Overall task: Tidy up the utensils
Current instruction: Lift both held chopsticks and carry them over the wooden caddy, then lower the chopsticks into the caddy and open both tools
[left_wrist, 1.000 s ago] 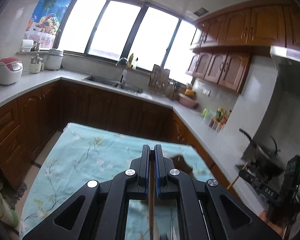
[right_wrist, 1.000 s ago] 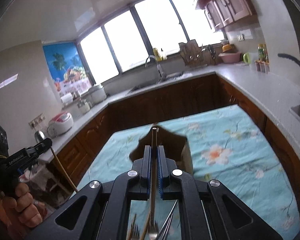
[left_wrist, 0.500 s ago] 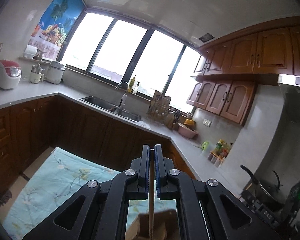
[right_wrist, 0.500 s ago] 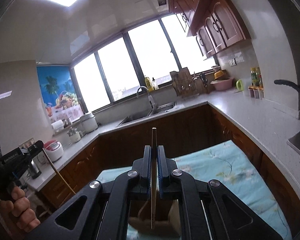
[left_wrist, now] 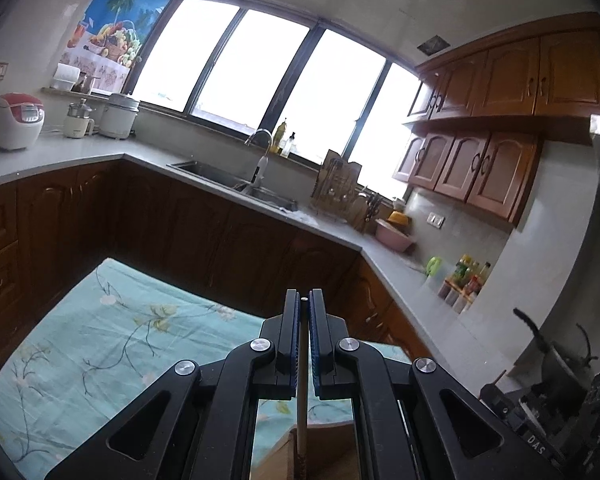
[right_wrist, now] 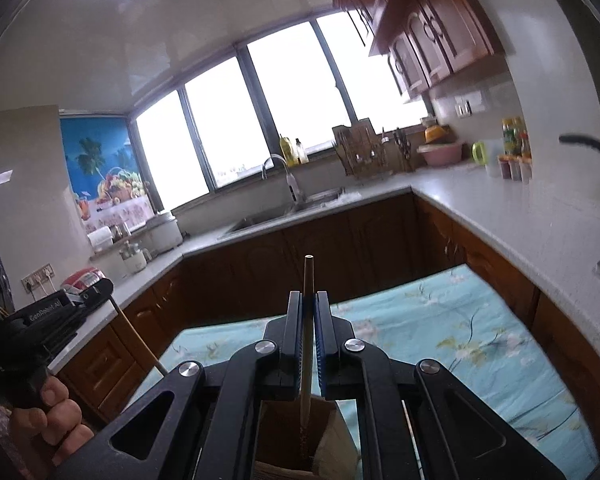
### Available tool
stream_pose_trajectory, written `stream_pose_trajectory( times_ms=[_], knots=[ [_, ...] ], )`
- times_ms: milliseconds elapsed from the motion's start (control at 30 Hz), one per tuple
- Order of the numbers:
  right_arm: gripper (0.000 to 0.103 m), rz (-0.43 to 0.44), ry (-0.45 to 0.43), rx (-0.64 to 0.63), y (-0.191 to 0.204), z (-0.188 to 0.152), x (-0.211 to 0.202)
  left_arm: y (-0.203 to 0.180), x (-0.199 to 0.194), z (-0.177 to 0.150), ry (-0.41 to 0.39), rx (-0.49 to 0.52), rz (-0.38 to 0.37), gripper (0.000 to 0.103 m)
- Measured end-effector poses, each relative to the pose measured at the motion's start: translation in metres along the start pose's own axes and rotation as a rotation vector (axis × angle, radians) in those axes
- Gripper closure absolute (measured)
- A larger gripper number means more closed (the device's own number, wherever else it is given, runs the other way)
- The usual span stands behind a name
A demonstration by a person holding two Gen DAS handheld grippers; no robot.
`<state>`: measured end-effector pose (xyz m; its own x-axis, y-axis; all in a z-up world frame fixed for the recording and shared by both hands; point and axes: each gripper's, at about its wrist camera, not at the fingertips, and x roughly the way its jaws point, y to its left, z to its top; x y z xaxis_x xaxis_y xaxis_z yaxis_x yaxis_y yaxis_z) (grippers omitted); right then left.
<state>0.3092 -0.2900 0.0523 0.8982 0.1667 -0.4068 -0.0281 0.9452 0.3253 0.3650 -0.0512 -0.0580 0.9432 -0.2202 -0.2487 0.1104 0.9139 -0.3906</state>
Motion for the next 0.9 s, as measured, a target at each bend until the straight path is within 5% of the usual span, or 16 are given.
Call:
stream_pose_trajectory(
  times_ms=[900],
  knots=[
    [0.093, 0.006, 0.117, 0.057, -0.015, -0.029, 0.028, -0.010, 0.002, 0.039, 0.125, 0.083, 0.012, 0.098]
  ],
)
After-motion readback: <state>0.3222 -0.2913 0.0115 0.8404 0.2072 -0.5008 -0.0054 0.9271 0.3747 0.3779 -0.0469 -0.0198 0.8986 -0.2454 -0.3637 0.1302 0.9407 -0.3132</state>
